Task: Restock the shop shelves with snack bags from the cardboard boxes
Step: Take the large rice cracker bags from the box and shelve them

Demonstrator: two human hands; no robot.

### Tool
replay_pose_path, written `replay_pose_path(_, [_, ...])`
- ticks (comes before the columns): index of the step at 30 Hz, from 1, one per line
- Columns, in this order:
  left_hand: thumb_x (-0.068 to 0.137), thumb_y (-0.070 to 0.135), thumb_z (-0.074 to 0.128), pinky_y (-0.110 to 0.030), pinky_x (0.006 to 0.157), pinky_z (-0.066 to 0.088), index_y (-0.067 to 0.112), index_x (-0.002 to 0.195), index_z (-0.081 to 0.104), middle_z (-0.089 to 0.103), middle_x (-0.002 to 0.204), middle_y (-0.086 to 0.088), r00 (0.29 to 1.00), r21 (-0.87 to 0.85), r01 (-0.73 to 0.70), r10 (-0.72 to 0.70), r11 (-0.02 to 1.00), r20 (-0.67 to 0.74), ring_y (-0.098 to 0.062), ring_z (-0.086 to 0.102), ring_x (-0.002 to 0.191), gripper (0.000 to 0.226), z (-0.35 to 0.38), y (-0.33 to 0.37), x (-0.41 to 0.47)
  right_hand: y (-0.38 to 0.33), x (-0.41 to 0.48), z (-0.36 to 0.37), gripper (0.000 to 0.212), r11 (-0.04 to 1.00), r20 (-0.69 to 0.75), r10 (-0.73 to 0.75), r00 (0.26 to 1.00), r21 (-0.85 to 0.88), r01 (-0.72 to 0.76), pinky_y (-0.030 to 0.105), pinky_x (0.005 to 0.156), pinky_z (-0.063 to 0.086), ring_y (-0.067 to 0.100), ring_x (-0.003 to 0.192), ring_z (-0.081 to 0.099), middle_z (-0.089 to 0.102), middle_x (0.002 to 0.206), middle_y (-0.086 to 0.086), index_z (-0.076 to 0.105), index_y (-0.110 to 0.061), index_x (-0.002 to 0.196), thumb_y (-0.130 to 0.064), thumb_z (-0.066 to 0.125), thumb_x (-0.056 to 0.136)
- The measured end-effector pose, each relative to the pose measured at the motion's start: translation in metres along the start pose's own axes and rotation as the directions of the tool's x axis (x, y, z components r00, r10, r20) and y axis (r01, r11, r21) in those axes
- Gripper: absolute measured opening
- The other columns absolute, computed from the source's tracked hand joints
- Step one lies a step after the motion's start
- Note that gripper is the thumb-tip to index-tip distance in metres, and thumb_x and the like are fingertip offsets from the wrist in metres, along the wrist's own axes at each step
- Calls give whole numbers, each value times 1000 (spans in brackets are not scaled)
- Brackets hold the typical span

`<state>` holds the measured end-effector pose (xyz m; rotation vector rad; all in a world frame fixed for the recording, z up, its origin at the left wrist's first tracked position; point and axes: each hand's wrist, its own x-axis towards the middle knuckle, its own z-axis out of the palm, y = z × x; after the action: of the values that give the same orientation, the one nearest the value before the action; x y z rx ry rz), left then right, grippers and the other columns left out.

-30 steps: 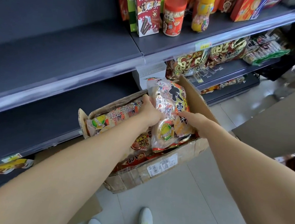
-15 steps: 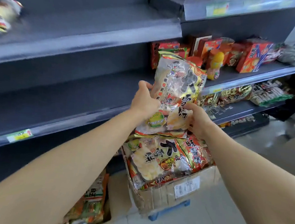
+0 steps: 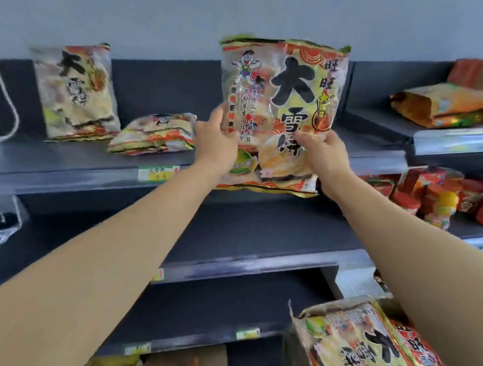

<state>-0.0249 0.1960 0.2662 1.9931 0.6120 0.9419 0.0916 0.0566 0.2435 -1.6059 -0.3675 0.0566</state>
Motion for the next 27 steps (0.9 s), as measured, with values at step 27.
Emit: replay_pose_path(27, [86,-3,59,-33,94,48,23,145,34,50,133,-6,998,98,55,-59,994,37,-21,52,119,70,9,-71,249,-19,213,157,70,983,177,-19,984,-176,51,51,102,41,34,120,46,49,129,7,41,-22,130,-37,61,65])
